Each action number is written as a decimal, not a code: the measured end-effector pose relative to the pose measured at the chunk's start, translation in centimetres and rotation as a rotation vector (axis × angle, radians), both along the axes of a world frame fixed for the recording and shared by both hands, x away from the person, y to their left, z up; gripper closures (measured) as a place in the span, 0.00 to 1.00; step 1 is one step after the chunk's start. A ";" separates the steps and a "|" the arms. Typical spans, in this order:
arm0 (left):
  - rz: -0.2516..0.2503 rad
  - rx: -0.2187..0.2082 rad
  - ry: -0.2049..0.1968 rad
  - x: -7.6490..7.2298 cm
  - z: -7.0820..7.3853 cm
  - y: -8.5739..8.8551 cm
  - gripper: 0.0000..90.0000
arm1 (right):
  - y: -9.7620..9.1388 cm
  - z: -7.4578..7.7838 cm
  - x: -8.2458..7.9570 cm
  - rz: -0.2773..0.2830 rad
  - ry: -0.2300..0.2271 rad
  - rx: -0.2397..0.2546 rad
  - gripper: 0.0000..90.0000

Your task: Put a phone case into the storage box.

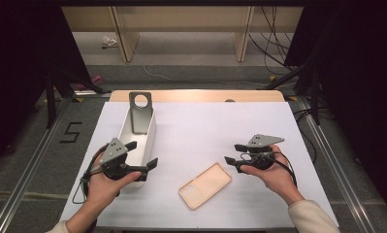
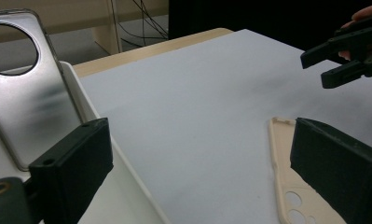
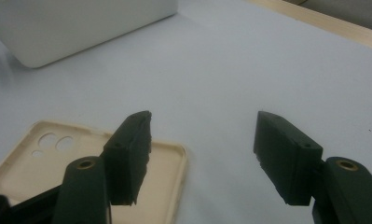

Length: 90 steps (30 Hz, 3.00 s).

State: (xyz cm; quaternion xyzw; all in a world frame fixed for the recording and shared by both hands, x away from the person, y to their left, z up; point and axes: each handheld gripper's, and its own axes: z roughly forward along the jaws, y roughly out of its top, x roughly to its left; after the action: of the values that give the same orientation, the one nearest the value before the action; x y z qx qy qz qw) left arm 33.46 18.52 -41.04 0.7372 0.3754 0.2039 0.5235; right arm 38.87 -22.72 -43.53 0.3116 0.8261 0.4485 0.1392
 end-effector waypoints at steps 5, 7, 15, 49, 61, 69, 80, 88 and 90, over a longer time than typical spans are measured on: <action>-0.016 0.002 0.010 -0.7 -0.5 -0.3 0.07 | 0.2 -0.1 0.1 0.004 0.004 -0.008 0.42; -0.018 0.007 0.011 -0.8 -0.6 -0.4 0.08 | 0.2 0.0 0.1 0.002 0.003 -0.007 0.42; -0.023 0.014 0.008 -0.8 -0.6 -0.5 0.09 | 0.3 -0.1 0.1 0.008 0.009 -0.007 0.43; -0.020 0.034 0.013 -0.7 -0.9 -0.6 0.09 | 0.9 0.2 -0.6 0.048 0.005 -0.018 0.46; -0.030 0.027 0.021 -0.6 -1.1 -0.5 0.09 | 2.9 0.4 -1.2 0.212 0.048 -0.061 0.79; -0.031 0.037 0.021 -0.7 -1.1 -0.8 0.10 | 4.6 0.2 -3.1 0.421 0.122 -0.175 1.00; -0.034 0.040 0.020 -0.6 -1.2 -0.8 0.10 | 8.8 -1.5 -5.0 0.616 0.232 -0.320 1.00; -0.036 0.042 0.023 -0.5 -1.3 -0.8 0.10 | 10.5 -2.2 -6.0 0.681 0.263 -0.386 1.00; -0.037 0.042 0.025 -0.5 -1.3 -0.8 0.10 | 10.9 -2.4 -6.1 0.696 0.265 -0.401 1.00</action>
State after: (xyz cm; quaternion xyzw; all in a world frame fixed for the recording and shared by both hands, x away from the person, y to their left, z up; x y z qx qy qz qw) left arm 32.95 17.68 -42.32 0.7576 0.3637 0.1926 0.5067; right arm 32.81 -11.84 -45.94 0.0359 0.9636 0.2553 -0.0703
